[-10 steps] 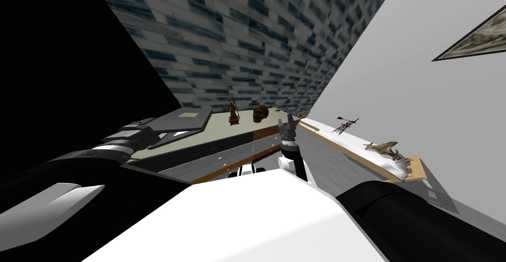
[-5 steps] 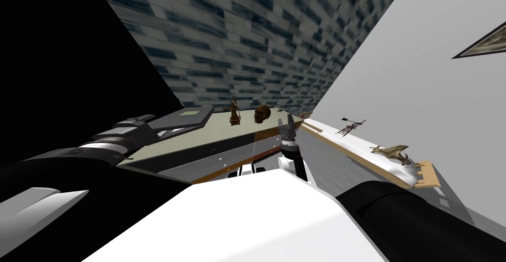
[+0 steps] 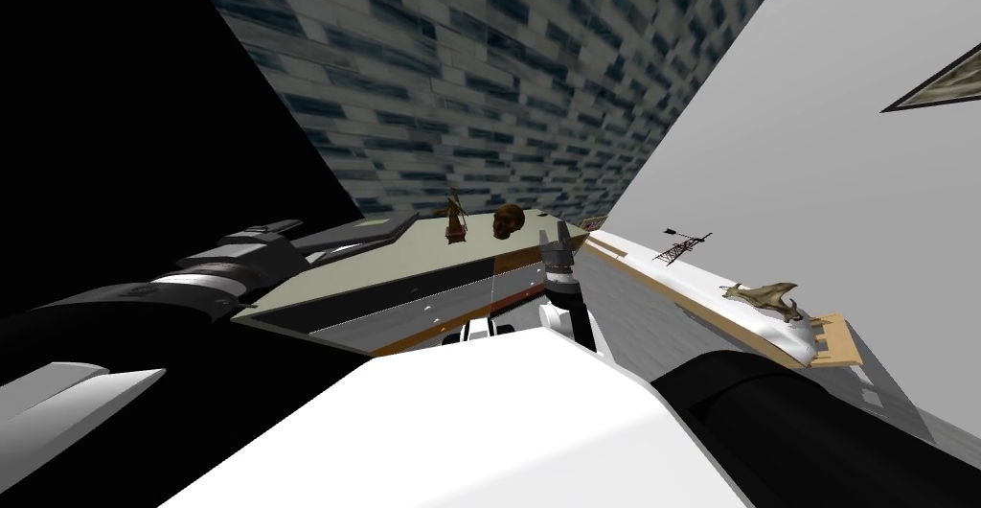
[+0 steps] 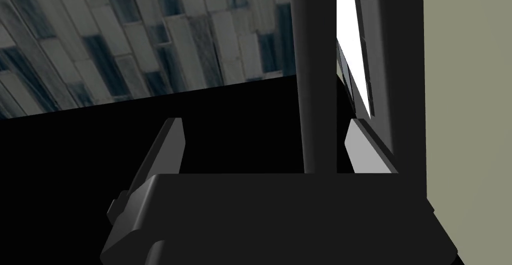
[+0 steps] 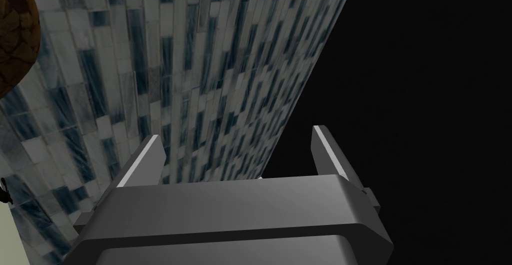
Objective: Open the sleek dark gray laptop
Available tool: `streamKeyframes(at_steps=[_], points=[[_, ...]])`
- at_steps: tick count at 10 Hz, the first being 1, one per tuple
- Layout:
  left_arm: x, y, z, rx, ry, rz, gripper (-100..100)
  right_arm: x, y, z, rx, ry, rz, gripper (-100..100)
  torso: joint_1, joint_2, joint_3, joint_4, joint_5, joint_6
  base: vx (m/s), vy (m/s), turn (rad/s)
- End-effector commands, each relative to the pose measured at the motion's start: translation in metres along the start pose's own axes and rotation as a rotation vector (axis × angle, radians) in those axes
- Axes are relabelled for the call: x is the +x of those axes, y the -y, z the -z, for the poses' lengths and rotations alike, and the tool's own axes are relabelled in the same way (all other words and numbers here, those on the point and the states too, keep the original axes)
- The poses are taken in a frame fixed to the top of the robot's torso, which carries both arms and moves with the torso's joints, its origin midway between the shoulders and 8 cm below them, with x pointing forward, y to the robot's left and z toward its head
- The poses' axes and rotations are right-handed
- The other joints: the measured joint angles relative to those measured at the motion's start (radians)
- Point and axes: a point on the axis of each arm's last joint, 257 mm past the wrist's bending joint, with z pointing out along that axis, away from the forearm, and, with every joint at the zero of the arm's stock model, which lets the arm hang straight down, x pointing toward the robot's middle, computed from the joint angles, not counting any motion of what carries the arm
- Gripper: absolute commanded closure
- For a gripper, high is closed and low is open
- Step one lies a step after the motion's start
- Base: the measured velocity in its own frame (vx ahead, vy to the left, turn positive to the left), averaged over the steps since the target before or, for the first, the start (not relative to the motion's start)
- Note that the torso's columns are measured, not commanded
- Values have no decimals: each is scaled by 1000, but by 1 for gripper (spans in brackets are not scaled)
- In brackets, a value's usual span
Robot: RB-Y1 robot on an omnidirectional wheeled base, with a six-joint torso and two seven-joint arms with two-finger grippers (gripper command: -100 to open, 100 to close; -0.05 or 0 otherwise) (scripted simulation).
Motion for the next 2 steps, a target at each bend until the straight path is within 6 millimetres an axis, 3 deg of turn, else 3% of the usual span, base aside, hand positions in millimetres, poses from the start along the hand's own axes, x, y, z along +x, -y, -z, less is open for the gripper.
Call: streamKeyframes(at_steps=[1,2], points=[[-1,1,0,2,1,-1,0,0,0,0,0,0,0,0,0,0,1,-1,1,0,0,0,0],[-1,1,0,3,1,-1,0,0,0,0,0,0,0,0,1,0,0,-1,1,0,0,0,0]])
